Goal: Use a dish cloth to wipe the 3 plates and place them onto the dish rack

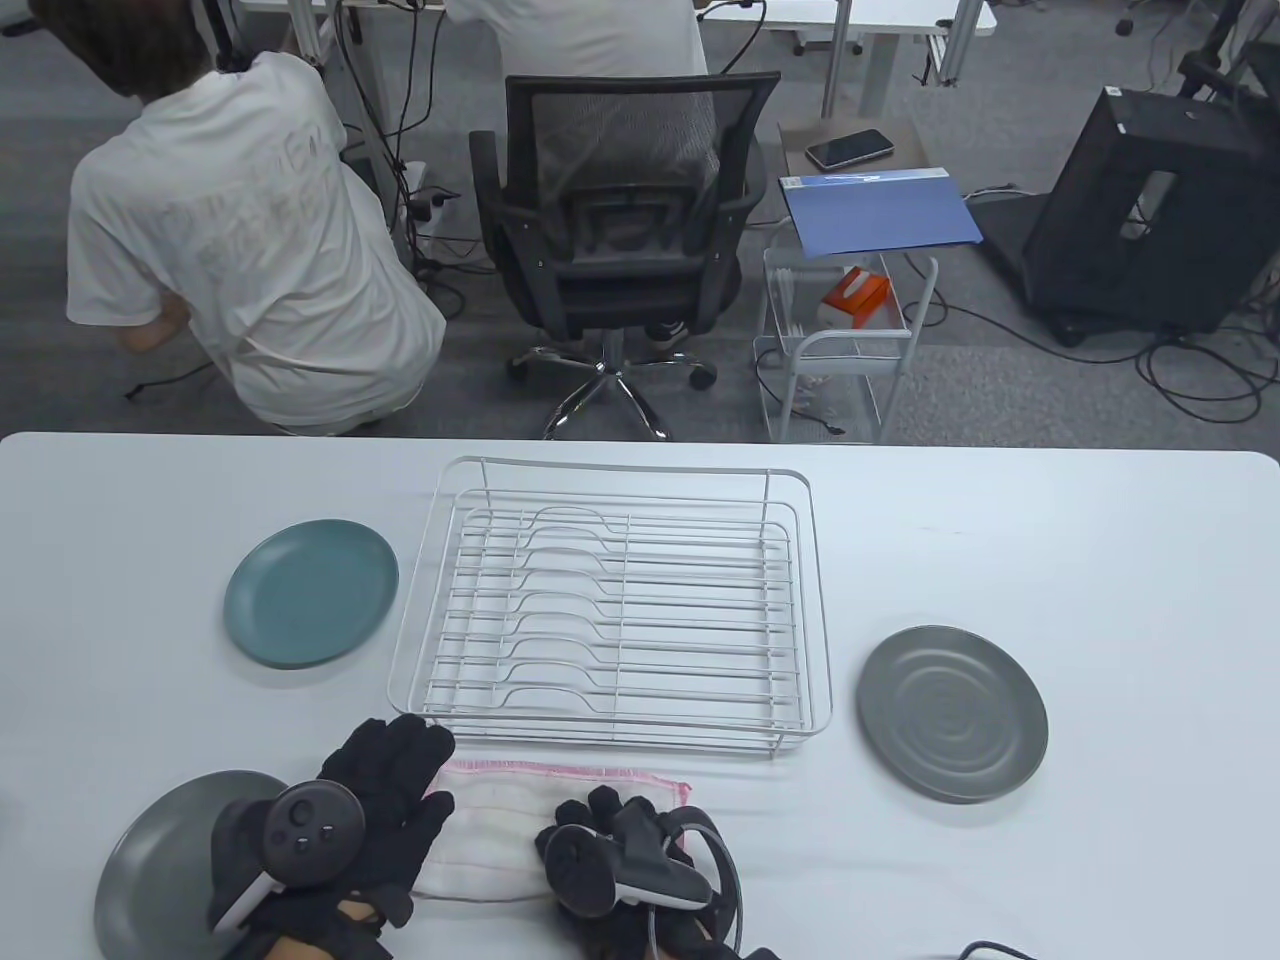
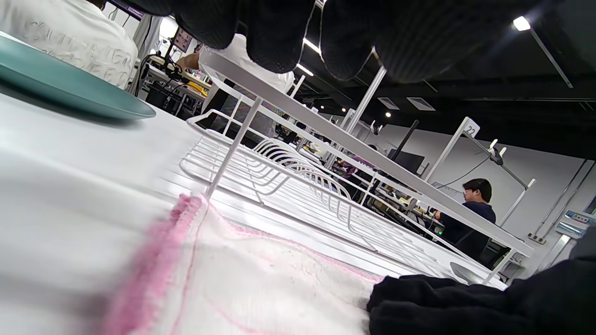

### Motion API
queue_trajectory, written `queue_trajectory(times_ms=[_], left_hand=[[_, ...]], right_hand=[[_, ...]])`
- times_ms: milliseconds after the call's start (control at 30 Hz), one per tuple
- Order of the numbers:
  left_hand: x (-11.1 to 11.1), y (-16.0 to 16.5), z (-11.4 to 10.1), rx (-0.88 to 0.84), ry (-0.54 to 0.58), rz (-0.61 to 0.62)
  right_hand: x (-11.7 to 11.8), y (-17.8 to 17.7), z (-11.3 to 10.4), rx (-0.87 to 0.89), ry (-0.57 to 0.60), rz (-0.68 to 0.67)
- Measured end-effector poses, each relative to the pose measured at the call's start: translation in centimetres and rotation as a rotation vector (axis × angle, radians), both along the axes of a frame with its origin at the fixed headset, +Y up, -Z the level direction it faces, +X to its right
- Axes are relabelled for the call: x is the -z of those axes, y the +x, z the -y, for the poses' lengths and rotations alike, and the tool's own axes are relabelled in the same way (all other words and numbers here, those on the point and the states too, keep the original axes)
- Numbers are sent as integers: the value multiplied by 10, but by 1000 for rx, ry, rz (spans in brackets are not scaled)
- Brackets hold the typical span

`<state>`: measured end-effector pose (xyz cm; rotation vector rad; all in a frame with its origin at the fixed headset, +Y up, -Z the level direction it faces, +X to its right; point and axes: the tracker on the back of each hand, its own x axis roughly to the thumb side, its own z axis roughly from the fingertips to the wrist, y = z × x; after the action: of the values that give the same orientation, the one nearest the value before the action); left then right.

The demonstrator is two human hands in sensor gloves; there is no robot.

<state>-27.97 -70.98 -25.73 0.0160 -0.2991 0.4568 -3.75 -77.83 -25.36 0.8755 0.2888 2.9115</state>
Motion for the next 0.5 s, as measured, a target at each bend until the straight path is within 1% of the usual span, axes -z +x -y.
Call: queue_trajectory(times_ms=[67,100,200,300,333,400,433,467,500], left_hand=[[1,0,-1,9,-3,-2],[2,-2,-3,13,-5,-7],[2,-8,-6,-28,22,-39],[1,-14,-5,-72,23,-41],[0,-16,-5,-80,28,-45],[-2,-19,-7,-85,43,-60],[-3,-19,-8,-84,49,-57],[-3,-19,-9,-80,51,-49],[-3,-18,-9,-73,51,-42]], right_hand=[[2,5,-3,60,-49,15],[3,11,-5,136,-97,41],[6,28,-17,338,-132,89],[10,54,-31,596,-207,174],[10,61,-33,639,-226,196],[12,81,-32,790,-283,264],[12,88,-30,878,-336,294],[13,94,-26,990,-399,301],[15,98,-24,1098,-458,270]])
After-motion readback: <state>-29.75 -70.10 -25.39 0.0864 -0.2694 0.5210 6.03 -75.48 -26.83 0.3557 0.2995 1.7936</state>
